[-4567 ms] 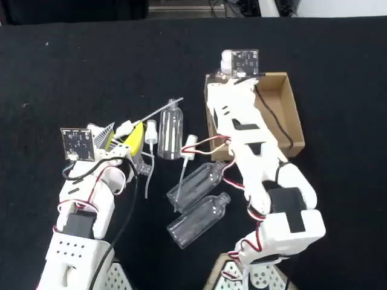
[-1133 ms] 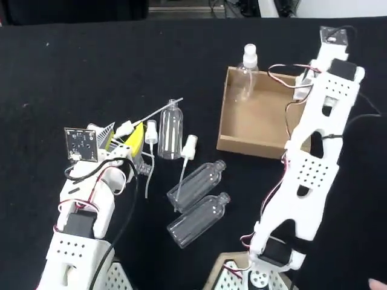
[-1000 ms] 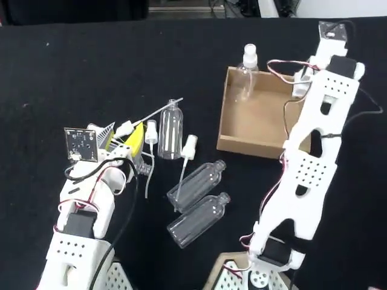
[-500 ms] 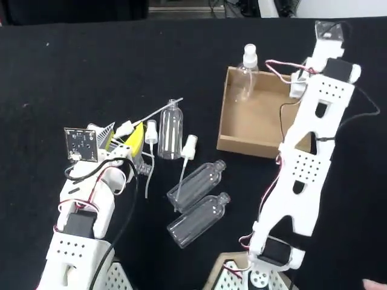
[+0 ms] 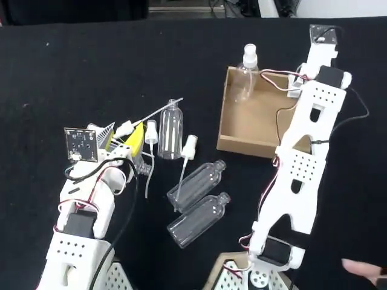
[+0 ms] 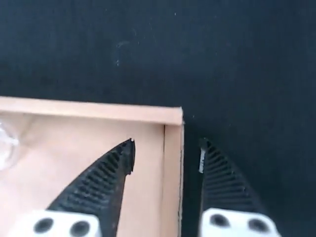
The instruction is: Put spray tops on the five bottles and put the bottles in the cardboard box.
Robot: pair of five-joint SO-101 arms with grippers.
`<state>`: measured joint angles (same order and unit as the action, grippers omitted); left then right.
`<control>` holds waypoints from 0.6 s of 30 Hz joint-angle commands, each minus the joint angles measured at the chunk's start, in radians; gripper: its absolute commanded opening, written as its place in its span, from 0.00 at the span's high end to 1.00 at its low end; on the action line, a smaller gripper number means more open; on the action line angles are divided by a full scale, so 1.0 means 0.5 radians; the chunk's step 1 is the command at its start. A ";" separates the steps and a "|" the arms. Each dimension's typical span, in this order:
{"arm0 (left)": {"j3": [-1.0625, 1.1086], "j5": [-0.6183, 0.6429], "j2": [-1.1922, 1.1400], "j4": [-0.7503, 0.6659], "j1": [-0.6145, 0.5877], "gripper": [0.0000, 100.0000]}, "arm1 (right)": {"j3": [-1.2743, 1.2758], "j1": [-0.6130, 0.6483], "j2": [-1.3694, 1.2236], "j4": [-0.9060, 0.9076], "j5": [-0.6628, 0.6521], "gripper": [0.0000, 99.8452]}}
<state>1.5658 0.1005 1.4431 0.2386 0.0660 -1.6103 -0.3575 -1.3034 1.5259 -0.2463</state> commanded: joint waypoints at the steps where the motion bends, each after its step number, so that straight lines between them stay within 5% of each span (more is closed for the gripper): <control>1: -0.017 -0.021 0.021 -0.046 -0.011 0.78 | -0.115 0.086 0.014 -0.077 -0.015 0.83; 18: -0.017 -0.021 0.021 -0.046 -0.011 0.78 | -0.115 0.224 0.017 -0.098 0.000 0.83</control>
<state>1.5658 0.0974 1.4431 0.2386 0.0660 -1.6103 -0.2731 -1.3034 1.4983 -0.2509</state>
